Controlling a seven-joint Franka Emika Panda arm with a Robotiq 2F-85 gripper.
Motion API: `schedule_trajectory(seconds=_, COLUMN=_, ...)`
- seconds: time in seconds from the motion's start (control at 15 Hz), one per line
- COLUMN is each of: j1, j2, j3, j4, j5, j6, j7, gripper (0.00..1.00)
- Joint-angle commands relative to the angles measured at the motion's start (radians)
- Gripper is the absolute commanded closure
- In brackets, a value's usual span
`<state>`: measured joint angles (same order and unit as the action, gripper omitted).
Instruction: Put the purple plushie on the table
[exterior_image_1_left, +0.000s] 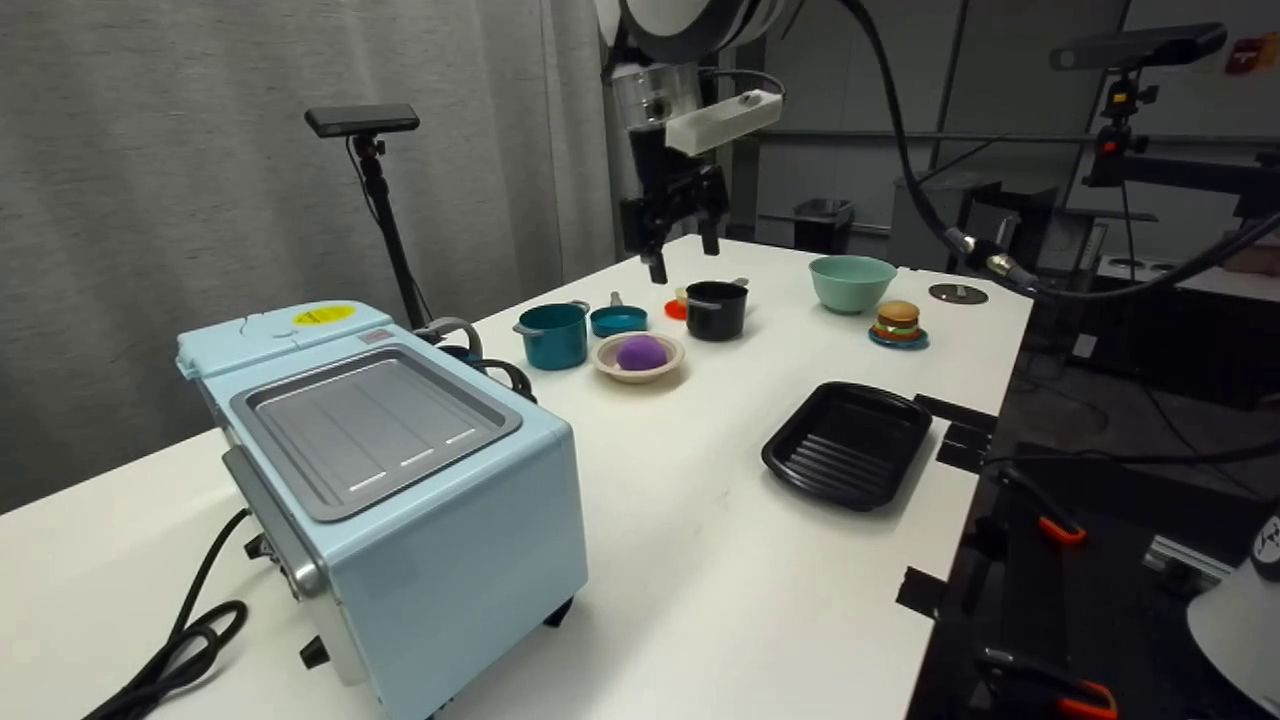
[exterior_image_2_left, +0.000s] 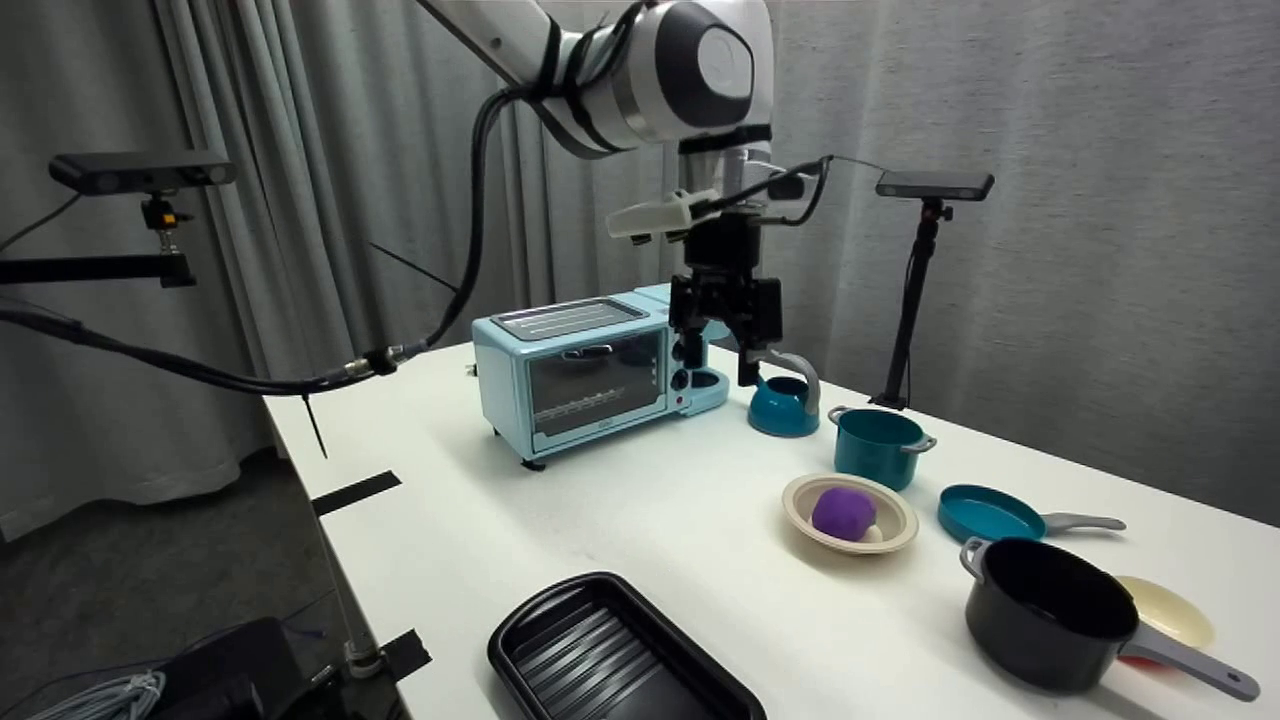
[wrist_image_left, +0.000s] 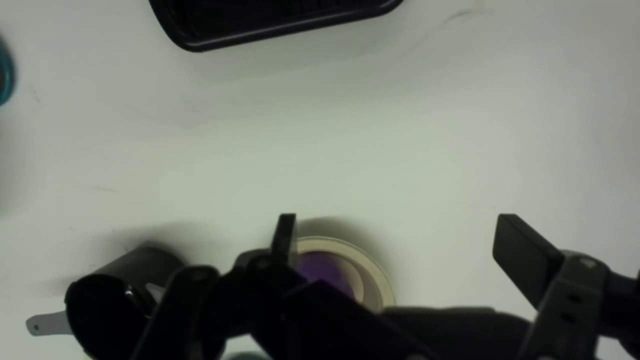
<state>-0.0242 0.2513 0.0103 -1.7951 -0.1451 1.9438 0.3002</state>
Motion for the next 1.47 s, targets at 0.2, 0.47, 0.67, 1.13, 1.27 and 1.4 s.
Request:
schedule_trajectory(seconds=0.2, j1=0.046, j2=0.301, j3=-0.027, j4=0.272, j5=0.053, j6=0.076, j7=0.053, gripper=0.0)
schedule_trajectory(seconds=0.47, j1=0.063, j2=0.426, j3=-0.059, j4=0.382, j5=0.045, j6=0.079, j7=0.104, gripper=0.0)
schedule_trajectory(seconds=0.67, j1=0.066, j2=0.512, j3=-0.084, j4=0.462, j5=0.049, j6=0.073, j7=0.14, gripper=0.0)
schedule_trajectory(seconds=1.13, j1=0.056, j2=0.673, j3=-0.145, j4=0.63, j5=0.052, j6=0.05, j7=0.229, gripper=0.0)
schedule_trajectory(seconds=1.27, j1=0.054, j2=0.701, j3=-0.162, j4=0.663, j5=0.05, j6=0.044, j7=0.247, gripper=0.0)
schedule_trajectory(seconds=1.4, j1=0.051, j2=0.72, j3=-0.175, j4=0.686, j5=0.047, j6=0.037, j7=0.257, gripper=0.0)
